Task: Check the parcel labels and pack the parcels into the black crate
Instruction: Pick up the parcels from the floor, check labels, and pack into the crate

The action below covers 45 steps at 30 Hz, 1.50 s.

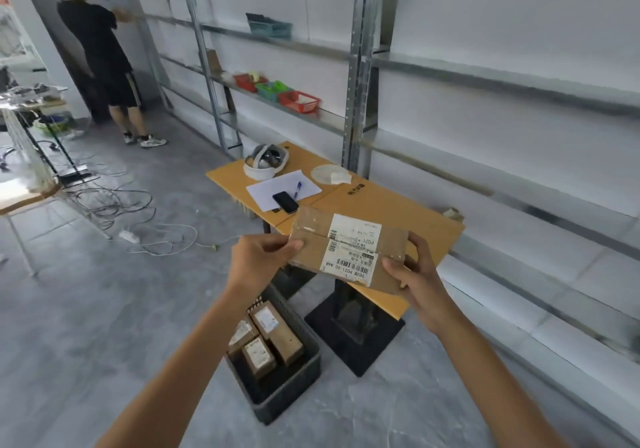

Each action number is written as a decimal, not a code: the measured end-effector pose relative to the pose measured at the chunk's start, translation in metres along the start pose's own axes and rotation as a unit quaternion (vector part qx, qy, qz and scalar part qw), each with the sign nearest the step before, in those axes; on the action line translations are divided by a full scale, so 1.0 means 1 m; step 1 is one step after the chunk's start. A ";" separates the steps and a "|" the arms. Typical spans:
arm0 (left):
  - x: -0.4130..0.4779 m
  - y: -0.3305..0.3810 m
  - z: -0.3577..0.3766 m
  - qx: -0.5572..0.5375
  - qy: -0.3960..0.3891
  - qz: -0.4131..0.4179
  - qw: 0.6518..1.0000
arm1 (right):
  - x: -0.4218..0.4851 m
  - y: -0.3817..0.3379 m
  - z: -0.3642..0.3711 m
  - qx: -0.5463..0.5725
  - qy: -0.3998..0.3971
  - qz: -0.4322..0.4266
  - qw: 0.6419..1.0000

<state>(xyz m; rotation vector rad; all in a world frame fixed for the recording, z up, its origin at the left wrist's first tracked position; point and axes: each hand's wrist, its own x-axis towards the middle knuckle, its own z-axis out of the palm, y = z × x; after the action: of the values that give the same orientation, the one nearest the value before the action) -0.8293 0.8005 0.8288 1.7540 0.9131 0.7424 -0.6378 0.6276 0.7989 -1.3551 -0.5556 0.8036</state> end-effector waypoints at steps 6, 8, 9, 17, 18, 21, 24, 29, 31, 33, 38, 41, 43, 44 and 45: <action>0.063 -0.039 -0.026 -0.021 0.001 -0.047 0.999 | 0.062 0.030 0.046 -0.027 0.006 0.003 1.000; 0.095 -0.052 -0.030 -0.017 -0.001 -0.057 0.998 | 0.091 0.040 0.058 -0.017 0.005 0.013 1.000; 0.113 -0.058 -0.031 -0.013 -0.002 -0.061 0.998 | 0.107 0.045 0.063 -0.014 0.006 0.016 1.000; 0.241 -0.102 -0.041 0.043 -0.040 -0.123 0.991 | 0.224 0.071 0.100 -0.033 0.027 0.049 0.998; 0.254 -0.109 -0.045 0.049 -0.042 -0.129 0.990 | 0.235 0.074 0.104 -0.043 0.021 0.055 0.997; 0.285 -0.127 -0.058 0.071 -0.055 -0.147 0.985 | 0.259 0.083 0.118 -0.079 0.014 0.068 0.994; 0.315 -0.147 -0.070 0.076 -0.079 -0.162 0.981 | 0.279 0.096 0.136 -0.097 0.019 0.087 0.991; 0.370 -0.189 -0.078 0.099 -0.161 -0.181 0.965 | 0.304 0.127 0.170 -0.107 0.069 0.122 0.984; 0.390 -0.211 -0.081 0.106 -0.212 -0.183 0.954 | 0.307 0.145 0.184 -0.113 0.094 0.135 0.980; 0.408 -0.233 -0.083 0.129 -0.266 -0.177 0.939 | 0.307 0.166 0.202 -0.119 0.128 0.149 0.973; 0.431 -0.292 -0.085 0.167 -0.365 -0.159 0.902 | 0.298 0.222 0.255 -0.089 0.233 0.219 0.943; 0.435 -0.339 -0.082 0.202 -0.399 -0.182 0.876 | 0.298 0.259 0.279 -0.069 0.271 0.251 0.927; 0.434 -0.372 -0.077 0.221 -0.421 -0.191 0.859 | 0.298 0.287 0.288 -0.071 0.295 0.271 0.914; 0.430 -0.388 -0.074 0.232 -0.432 -0.194 0.850 | 0.296 0.303 0.292 -0.077 0.304 0.286 0.906; 0.426 -0.404 -0.071 0.240 -0.442 -0.196 0.842 | 0.296 0.320 0.294 -0.082 0.310 0.302 0.898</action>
<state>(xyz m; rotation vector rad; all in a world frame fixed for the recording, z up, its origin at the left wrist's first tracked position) -0.7589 1.2885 0.5023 1.9345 0.7711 -0.6103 -0.7352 1.0497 0.5013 -1.8685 0.3341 0.7573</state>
